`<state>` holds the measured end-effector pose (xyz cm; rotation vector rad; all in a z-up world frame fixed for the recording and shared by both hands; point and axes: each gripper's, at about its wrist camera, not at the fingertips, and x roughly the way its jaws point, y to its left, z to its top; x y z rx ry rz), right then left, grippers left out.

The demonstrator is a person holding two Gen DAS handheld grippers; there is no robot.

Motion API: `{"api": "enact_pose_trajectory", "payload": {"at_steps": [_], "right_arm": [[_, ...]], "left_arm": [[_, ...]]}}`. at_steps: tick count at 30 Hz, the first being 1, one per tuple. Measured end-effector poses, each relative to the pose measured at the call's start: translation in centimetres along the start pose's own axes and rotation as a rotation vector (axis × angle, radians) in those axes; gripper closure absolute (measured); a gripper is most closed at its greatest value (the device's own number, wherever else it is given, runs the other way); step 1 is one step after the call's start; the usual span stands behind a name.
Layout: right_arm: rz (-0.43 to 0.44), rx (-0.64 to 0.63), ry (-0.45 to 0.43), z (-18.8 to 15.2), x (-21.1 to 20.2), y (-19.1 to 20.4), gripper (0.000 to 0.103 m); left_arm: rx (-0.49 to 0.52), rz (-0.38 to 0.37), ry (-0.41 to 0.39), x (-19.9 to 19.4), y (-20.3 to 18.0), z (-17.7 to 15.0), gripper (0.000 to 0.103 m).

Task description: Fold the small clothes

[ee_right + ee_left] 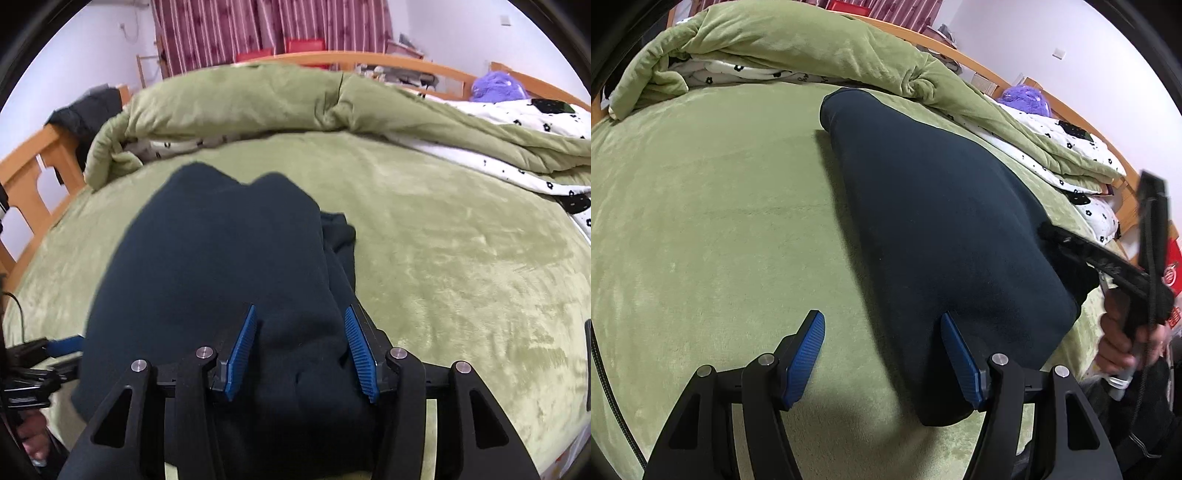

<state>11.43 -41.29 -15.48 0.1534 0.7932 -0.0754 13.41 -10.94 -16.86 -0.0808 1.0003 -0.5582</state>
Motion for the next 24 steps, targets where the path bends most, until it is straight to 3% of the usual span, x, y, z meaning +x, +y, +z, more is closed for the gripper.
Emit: {"api": "enact_pose_trajectory", "payload": {"at_steps": [1, 2, 4, 7, 9, 12, 14, 17, 21, 24], "right_arm": [[0.006, -0.008, 0.035, -0.1, 0.9, 0.0, 0.055], [0.022, -0.012, 0.07, -0.1, 1.7, 0.0, 0.069], [0.061, -0.022, 0.052, -0.4, 1.5, -0.1, 0.093], [0.094, 0.035, -0.144, -0.4, -2.3, -2.3, 0.096], [0.065, 0.077, -0.111, -0.5, -1.8, -3.5, 0.096], [-0.038, 0.044, 0.081, -2.1, 2.8, -3.4, 0.095], [-0.096, 0.007, 0.062, -2.2, 2.4, -2.8, 0.086], [-0.126, 0.065, 0.011, -2.1, 0.3, -3.7, 0.057], [-0.128, 0.074, 0.073, -3.7, -0.4, -4.7, 0.057], [-0.16, 0.053, 0.048, -4.7, -2.0, -4.3, 0.057]], "left_arm": [[-0.011, -0.016, 0.006, 0.1, 0.2, 0.1, 0.04], [-0.017, -0.025, 0.009, 0.2, 0.4, 0.1, 0.04], [-0.021, -0.028, 0.007, 0.2, 0.4, 0.1, 0.04], [-0.01, -0.04, -0.009, -0.2, 0.3, -0.1, 0.04], [-0.006, -0.053, -0.005, -0.3, 0.2, -0.3, 0.04], [0.011, -0.035, -0.012, -0.3, -0.6, -0.2, 0.039], [0.025, 0.009, -0.029, -0.7, -1.4, -0.3, 0.04], [0.05, 0.051, -0.047, -1.5, -2.0, -0.4, 0.04], [0.056, 0.046, -0.059, -2.5, -2.4, -0.3, 0.04], [0.058, 0.047, -0.077, -3.6, -2.6, -0.5, 0.04]]}}
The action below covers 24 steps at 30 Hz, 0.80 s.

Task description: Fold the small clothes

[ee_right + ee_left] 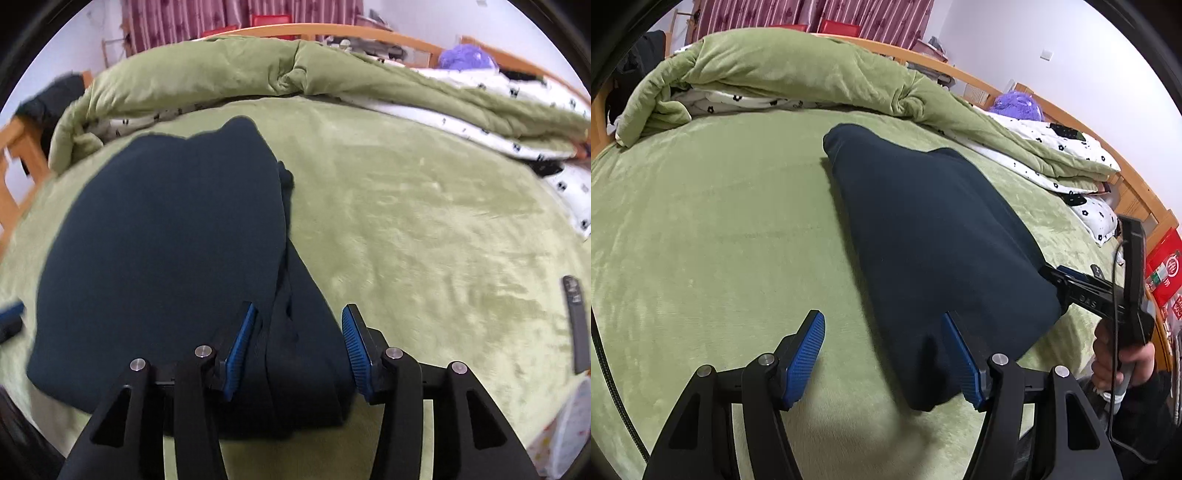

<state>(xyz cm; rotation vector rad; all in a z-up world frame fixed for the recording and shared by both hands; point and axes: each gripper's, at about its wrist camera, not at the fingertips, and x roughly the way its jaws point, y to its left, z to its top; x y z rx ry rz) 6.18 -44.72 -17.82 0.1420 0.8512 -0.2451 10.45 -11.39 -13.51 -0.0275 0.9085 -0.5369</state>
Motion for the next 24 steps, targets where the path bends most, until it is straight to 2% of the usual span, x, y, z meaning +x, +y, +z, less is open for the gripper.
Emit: {"api": "enact_pose_trajectory", "payload": {"at_steps": [5, 10, 15, 19, 24], "right_arm": [[0.047, 0.093, -0.038, -0.7, -3.4, -1.6, 0.057], [0.022, 0.113, -0.065, -0.9, -6.8, -1.9, 0.059], [0.003, 0.095, -0.126, -0.1, -12.1, -0.9, 0.059], [-0.015, 0.065, -0.165, 0.2, -16.6, 0.5, 0.049], [-0.003, 0.041, -0.181, 0.1, -20.1, 1.8, 0.046]], "left_arm": [[0.018, 0.043, -0.034, -1.9, -0.8, 0.1, 0.04], [0.012, 0.059, -0.064, -4.1, -1.6, 0.7, 0.04], [0.03, 0.075, -0.108, -7.0, -3.4, 1.2, 0.04], [0.048, 0.102, -0.13, -9.4, -4.8, 1.2, 0.037], [0.054, 0.141, -0.144, -12.1, -6.3, 1.0, 0.031]]}}
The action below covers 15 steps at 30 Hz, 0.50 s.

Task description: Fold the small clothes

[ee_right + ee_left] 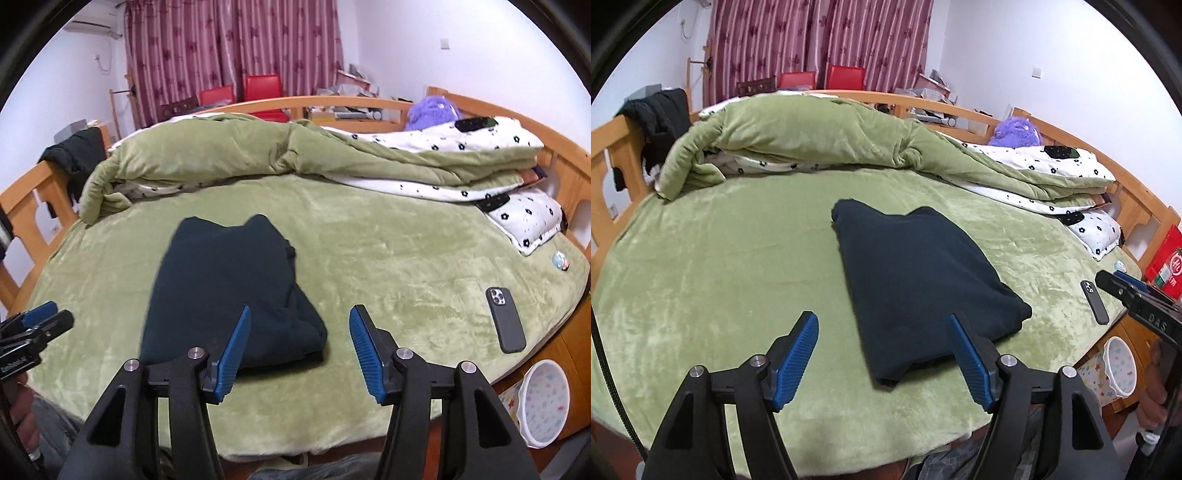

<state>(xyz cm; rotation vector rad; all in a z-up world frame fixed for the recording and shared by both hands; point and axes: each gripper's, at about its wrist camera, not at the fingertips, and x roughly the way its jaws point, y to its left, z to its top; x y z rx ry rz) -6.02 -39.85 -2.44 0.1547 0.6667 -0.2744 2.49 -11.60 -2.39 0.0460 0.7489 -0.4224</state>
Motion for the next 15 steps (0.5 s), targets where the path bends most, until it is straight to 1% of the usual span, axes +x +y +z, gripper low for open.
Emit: {"api": "enact_pose_trajectory", "payload": {"at_steps": [2, 4, 5, 7, 10, 15], "right_arm": [[-0.008, -0.015, -0.008, -0.1, -1.3, 0.8, 0.03], [0.007, -0.026, -0.028, -0.5, -2.4, 1.4, 0.026], [0.006, -0.03, -0.031, -0.7, -2.9, 1.7, 0.022], [-0.002, -0.035, -0.041, -1.0, -3.5, 2.1, 0.018], [-0.008, -0.038, -0.043, -1.5, -4.4, 2.3, 0.015], [-0.008, -0.028, -0.049, -1.9, -5.7, 2.1, 0.013]], "left_arm": [[-0.001, 0.011, -0.015, -1.2, -0.3, 0.0, 0.027], [-0.001, 0.019, -0.023, -2.4, -0.7, 0.0, 0.025], [-0.001, 0.022, -0.025, -2.7, -0.8, -0.1, 0.025], [0.002, 0.03, -0.026, -3.5, -1.0, -0.3, 0.024], [0.01, 0.048, -0.031, -4.6, -1.4, -0.6, 0.024], [0.012, 0.058, -0.049, -5.9, -1.6, -0.9, 0.023]]}}
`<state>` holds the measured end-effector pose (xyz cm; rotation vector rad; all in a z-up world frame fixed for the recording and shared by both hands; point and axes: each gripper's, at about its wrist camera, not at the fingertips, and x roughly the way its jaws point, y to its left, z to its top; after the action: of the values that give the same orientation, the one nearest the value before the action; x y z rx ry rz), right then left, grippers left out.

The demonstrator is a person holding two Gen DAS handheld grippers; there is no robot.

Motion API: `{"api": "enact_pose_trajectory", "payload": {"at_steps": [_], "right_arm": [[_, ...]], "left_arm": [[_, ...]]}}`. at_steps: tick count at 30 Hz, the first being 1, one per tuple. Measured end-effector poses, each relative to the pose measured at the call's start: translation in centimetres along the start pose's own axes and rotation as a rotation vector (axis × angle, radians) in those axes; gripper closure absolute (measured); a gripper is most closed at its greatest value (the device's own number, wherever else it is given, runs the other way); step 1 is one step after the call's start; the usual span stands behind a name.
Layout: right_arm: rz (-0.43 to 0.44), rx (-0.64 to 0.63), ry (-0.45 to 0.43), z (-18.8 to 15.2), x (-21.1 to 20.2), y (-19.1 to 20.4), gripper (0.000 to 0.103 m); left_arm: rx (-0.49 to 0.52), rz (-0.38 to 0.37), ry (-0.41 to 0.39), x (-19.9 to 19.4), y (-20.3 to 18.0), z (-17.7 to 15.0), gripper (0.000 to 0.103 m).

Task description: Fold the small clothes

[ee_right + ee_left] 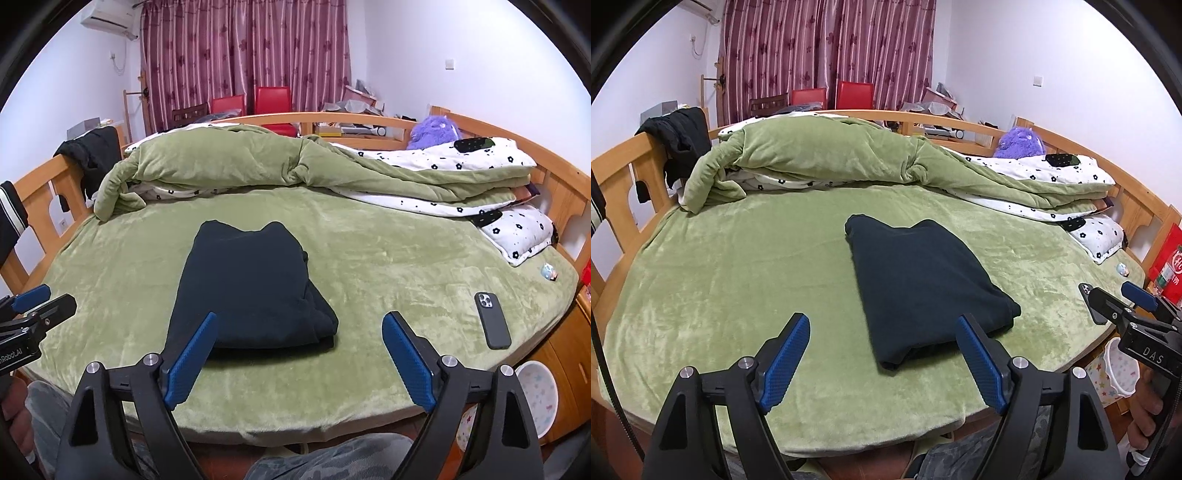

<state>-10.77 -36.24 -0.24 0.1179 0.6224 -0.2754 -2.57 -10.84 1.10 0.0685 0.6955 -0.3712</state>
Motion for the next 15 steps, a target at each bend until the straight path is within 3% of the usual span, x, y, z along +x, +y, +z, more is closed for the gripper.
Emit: {"api": "enact_pose_trajectory", "payload": {"at_steps": [15], "right_arm": [[-0.007, 0.003, 0.003, -0.96, -0.97, -0.6, 0.013]], "left_arm": [[0.014, 0.008, -0.006, -1.09, -0.65, -0.31, 0.023]]}}
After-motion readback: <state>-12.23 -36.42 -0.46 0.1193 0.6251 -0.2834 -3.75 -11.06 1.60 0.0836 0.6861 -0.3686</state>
